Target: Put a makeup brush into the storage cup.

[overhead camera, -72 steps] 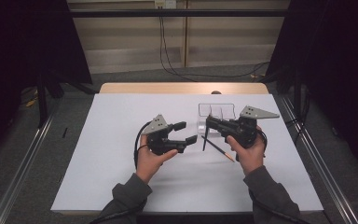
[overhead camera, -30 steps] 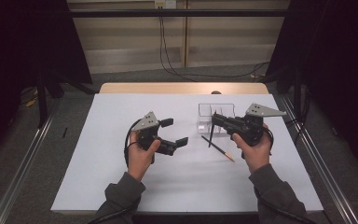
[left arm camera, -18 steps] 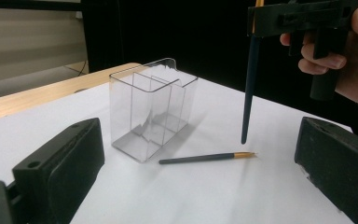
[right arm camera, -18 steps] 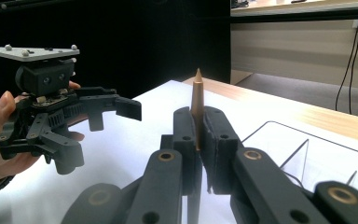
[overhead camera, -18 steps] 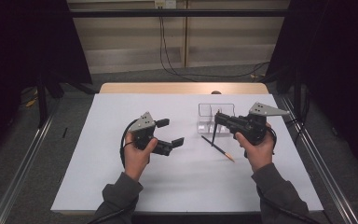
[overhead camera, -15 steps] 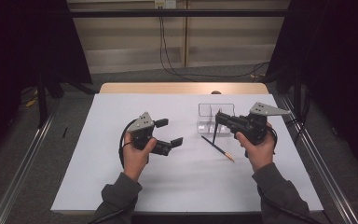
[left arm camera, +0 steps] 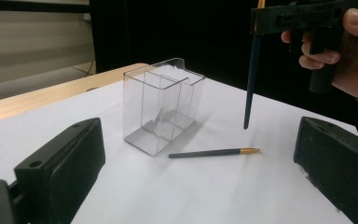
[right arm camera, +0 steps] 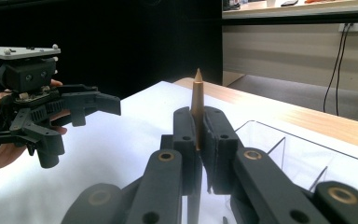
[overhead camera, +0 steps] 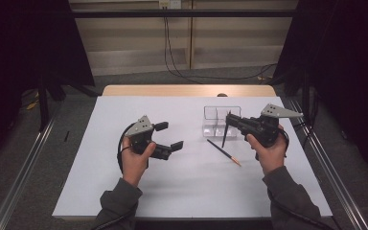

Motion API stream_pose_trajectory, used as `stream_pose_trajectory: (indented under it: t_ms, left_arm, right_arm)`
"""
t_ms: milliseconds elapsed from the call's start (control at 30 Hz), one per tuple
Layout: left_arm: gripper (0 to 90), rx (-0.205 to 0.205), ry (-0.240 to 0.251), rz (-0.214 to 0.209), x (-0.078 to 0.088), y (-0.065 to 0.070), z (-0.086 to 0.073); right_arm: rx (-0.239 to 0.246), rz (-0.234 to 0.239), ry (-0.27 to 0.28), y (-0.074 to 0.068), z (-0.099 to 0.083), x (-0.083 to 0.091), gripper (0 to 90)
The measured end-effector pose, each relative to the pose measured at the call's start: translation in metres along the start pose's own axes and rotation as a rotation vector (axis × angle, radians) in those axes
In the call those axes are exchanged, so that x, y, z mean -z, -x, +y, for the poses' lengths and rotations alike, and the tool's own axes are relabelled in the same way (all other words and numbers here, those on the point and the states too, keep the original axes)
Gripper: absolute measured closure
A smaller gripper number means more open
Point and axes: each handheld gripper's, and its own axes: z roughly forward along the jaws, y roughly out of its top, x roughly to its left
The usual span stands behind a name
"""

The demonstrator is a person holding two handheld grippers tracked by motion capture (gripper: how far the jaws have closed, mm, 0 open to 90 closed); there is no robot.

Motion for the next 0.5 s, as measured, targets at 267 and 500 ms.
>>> stream_pose_trajectory:
  t_ms: [267,500]
  left_arm:
    - [1.2,0.006,0.0,0.003,0.0032,-0.0028,-0.0004]
    - [1.1,0.005,-0.011,0.017,0.0066,-0.0046,-0.0006]
  right_arm:
    - [0.015,-0.008,-0.001,0.0042,0.0031,0.0029,84.8]
    - [0.013,-0.022,-0.004,0.0094,0.004,0.0046,84.8]
